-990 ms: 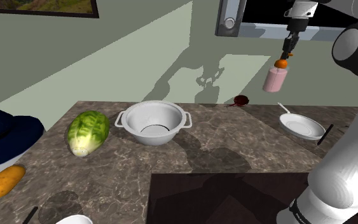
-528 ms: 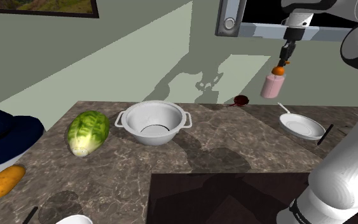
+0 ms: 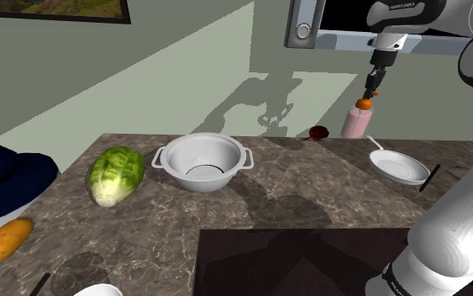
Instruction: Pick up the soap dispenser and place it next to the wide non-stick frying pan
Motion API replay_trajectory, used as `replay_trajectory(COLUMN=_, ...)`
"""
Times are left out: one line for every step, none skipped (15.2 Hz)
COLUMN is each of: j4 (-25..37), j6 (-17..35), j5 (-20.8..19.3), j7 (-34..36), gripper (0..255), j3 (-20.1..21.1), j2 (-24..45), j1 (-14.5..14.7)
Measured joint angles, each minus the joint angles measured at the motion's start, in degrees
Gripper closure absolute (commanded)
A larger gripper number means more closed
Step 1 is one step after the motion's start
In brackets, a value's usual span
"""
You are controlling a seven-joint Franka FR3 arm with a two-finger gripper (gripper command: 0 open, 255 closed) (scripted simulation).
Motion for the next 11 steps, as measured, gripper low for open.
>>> replay_trajectory(j4=-0.8, j6=0.8, j5=0.0, j7=0.1, gripper=255, j3=0.0, j2=-0.1, j1=0.0)
replay_trajectory(j4=-1.7, j6=1.5, j5=-0.1, j7=0.2, gripper=255, j3=0.1, j2=-0.2, j1=0.1)
replay_trajectory(j4=-2.7, j6=2.4, j5=-0.2, j7=0.2, gripper=255, j3=0.1, j2=-0.4, j1=0.1)
replay_trajectory(j4=-3.7, j6=3.2, j5=-0.2, j7=0.2, gripper=255, j3=0.1, j2=-0.5, j1=0.1)
replay_trajectory(j4=-4.7, j6=4.1, j5=-0.3, j7=0.3, gripper=255, j3=0.1, j2=-0.7, j1=0.1)
replay_trajectory(j4=-5.3, j6=4.8, j5=-0.3, j7=0.2, gripper=255, j3=0.1, j2=-0.6, j1=0.1)
replay_trajectory(j4=-5.9, j6=5.4, j5=-0.3, j7=0.2, gripper=255, j3=0.1, j2=-0.6, j1=0.1)
replay_trajectory(j4=-7.0, j6=6.2, j5=-0.4, j7=0.4, gripper=255, j3=0.1, j2=-0.9, j1=0.1)
replay_trajectory(j4=-7.6, j6=7.0, j5=-0.4, j7=0.3, gripper=255, j3=0.1, j2=-0.7, j1=0.1)
replay_trajectory(j4=-8.4, j6=7.7, j5=-0.4, j7=0.4, gripper=255, j3=0.1, j2=-0.8, j1=0.1)
replay_trajectory(j4=-9.3, j6=8.6, j5=-0.4, j7=0.5, gripper=255, j3=0.2, j2=-0.7, j1=0.2)
